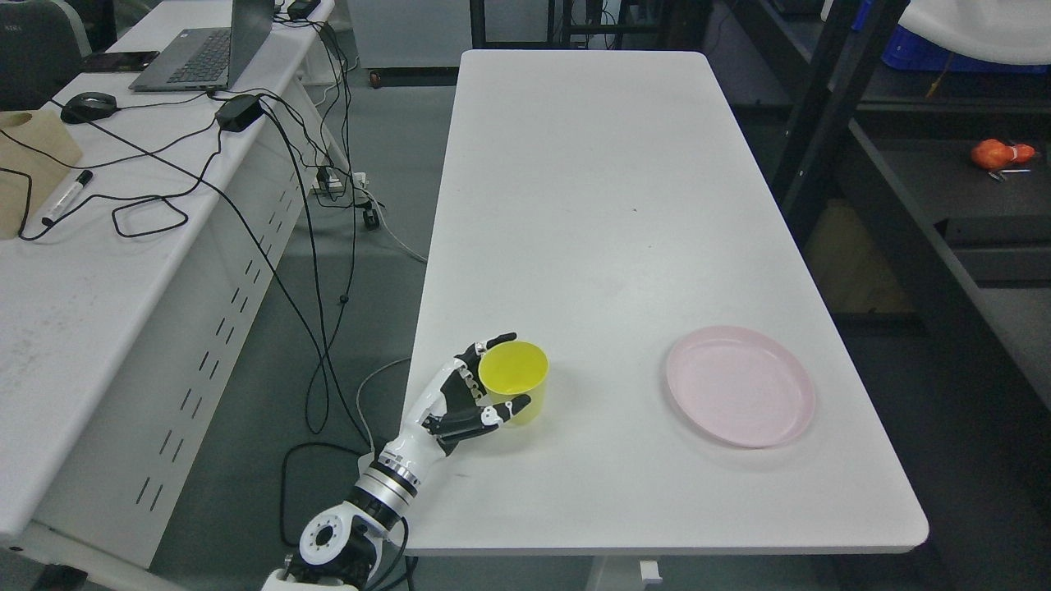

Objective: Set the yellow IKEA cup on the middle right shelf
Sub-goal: 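Lift the yellow cup off the table with the left hand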

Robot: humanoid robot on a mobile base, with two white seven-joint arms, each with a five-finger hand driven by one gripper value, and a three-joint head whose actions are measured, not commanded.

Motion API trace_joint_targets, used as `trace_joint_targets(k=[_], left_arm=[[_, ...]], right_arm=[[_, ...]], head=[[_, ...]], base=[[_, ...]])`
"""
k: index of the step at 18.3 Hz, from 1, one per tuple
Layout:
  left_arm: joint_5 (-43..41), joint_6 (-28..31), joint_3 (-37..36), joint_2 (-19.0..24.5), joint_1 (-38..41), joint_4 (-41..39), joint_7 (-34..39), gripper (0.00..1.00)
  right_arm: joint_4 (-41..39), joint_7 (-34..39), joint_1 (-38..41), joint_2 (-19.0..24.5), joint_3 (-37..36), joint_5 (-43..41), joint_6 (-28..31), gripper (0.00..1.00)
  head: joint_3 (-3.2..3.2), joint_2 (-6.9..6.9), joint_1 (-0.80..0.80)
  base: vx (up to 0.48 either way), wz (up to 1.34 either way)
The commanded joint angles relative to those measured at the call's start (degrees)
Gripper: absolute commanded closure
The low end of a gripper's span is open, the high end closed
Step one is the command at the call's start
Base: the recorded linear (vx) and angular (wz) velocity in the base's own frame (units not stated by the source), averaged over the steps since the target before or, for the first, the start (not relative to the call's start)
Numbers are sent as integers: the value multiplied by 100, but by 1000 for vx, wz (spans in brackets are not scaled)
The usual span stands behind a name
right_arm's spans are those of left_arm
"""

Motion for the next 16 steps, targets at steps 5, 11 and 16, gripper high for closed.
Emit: trace_joint_targets(k=[5, 11, 16], left_arm=[[462, -226, 503, 98, 946, -3078, -5, 100], [453, -341, 582, 98, 946, -3078, -5, 100], [453, -341, 582, 98, 920, -3078, 3, 100]], right_arm=[[0, -4, 79, -100, 97, -141, 2, 1], [0, -4, 79, -100, 97, -141, 2, 1], [0, -4, 79, -100, 97, -141, 2, 1]], head=[[0, 0, 0], [0, 0, 0], [0, 0, 0]], base=[[-3, 0], [-37, 0], [-113, -88]])
